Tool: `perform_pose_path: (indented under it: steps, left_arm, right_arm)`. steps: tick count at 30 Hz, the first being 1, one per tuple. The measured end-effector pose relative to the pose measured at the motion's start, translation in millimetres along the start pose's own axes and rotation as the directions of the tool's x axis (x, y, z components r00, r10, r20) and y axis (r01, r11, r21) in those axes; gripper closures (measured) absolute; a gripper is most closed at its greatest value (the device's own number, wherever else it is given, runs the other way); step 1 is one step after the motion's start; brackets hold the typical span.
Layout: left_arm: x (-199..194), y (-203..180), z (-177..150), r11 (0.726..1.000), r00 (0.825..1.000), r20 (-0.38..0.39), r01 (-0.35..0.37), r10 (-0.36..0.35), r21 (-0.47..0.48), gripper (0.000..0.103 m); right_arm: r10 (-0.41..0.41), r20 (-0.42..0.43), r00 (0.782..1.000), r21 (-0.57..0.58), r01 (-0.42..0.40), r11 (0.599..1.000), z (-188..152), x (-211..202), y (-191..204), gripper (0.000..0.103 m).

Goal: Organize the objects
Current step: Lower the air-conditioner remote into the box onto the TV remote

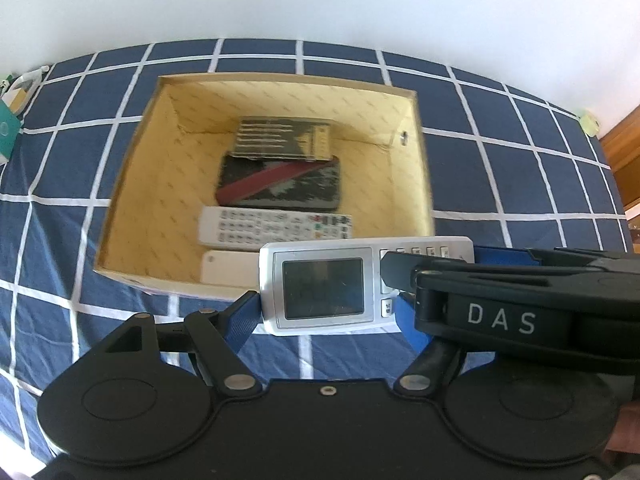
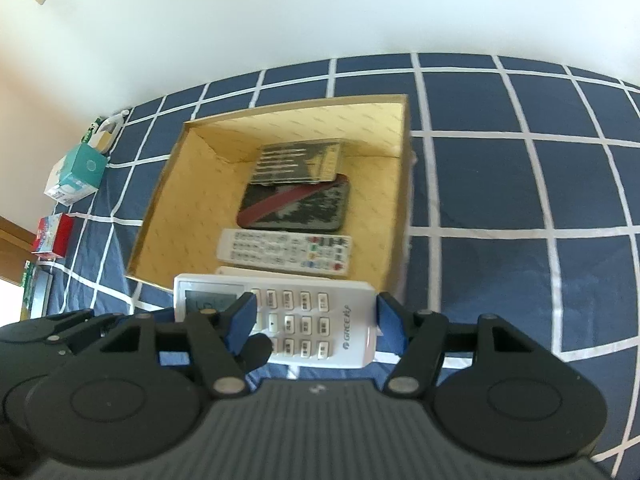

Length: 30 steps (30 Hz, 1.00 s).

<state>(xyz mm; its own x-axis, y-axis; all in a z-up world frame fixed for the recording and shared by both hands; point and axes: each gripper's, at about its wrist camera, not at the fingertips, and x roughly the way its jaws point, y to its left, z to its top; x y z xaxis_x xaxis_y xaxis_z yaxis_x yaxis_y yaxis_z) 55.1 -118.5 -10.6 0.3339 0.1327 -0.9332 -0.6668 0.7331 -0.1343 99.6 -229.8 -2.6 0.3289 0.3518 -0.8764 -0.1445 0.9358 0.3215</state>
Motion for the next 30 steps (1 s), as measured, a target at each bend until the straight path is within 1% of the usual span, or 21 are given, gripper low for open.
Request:
perform_pose_path:
  steps: [7,13,22,30]
  left_arm:
    - [12.3,36.9,17.8,1.0,1.0,-0.018,0.001,-0.002,-0.024,0.031]
    - [42.4,62.5,40.3,1.0,0.997,-0.076,0.002,-0.004,-0.024,0.031]
    - [98.3,77.5,64.6,1.0,0.984,-0.176,0.023,-0.025,-0.011,0.031]
    - [137.6,82.9,66.1,0.998,0.965,-0.257,0.048,-0.054,-0.029,0.031]
  right_arm:
    - [-0.005,-0.018,1.0,-0.004,0.004,1.0,18.9,24.1,30.2,0.038]
    - [-0.005,-0.065,0.998,0.011,0.006,1.0,38.8,59.7,40.4,0.038]
    - [-0.021,-0.152,0.988,0.072,0.032,0.997,60.9,116.1,26.8,0.038]
    - [-0.041,-0.232,0.972,0.103,0.067,0.992,65.7,155.5,12.2,0.038]
